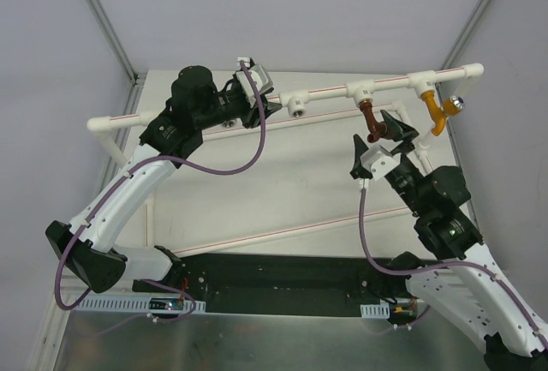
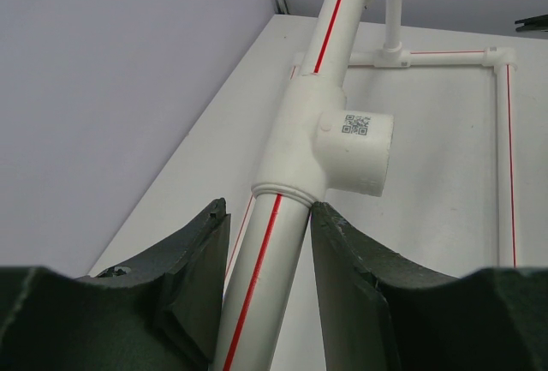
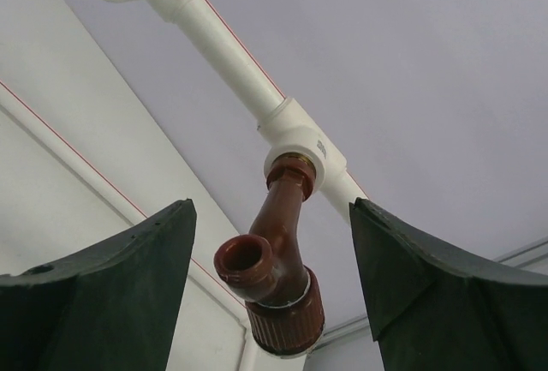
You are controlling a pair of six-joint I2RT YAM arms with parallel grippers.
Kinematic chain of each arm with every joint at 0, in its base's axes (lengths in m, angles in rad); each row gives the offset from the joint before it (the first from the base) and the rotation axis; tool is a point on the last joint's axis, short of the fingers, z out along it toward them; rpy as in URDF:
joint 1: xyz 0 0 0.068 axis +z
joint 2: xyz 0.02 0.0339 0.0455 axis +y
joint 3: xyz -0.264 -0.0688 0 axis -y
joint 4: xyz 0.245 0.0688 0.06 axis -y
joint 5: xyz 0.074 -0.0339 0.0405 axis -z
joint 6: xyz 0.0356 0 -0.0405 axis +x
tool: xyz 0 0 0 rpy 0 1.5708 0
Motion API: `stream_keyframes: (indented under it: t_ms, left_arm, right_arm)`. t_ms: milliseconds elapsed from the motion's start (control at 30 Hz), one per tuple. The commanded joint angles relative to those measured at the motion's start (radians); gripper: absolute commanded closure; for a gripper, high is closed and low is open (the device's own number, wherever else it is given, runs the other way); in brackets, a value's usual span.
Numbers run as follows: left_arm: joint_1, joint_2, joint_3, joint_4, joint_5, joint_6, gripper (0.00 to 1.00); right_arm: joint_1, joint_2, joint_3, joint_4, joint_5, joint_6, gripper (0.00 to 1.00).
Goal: Install the water faucets
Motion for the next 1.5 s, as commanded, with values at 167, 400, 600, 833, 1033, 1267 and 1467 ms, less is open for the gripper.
stream_keyframes:
  t_ms: [167, 400, 600, 833, 1033, 1267, 1467]
  left_arm:
    - [0.002, 0.064, -0.112, -0.463, -0.015, -0.107, 1.00]
    - [0.002, 0.060, -0.112, -0.463, -0.017, -0.104, 1.00]
    - [0.002, 0.063, -0.114, -0.463, -0.015, -0.106, 1.00]
    - [0.002, 0.061, -0.114, -0.461, -0.018, -0.106, 1.00]
    - [0.002, 0.061, -0.114, -0.464, -0.018, -0.107, 1.00]
    - [0.001, 0.064, -0.114, -0.463, -0.020, -0.106, 1.00]
    - [0.002, 0.067, -0.112, -0.463, -0.023, -0.106, 1.00]
  right_arm:
    - [-0.001, 0.076, 0.070, 0.003, 0.051, -0.158, 0.29]
    - [0.000, 0.087, 0.070, 0.002, 0.100, -0.057, 0.62]
    - [0.000, 0.087, 0.044, 0.015, 0.166, 0.231, 0.98]
    - [0.000, 0.108, -0.053, 0.112, 0.281, 0.482, 1.00]
    - [0.000, 0.134, -0.108, 0.157, 0.393, 0.764, 1.00]
    - [0.000, 0.133, -0.164, 0.181, 0.408, 1.224, 1.00]
    - [0.000, 0.134, -0.159, 0.143, 0.485, 1.647, 1.00]
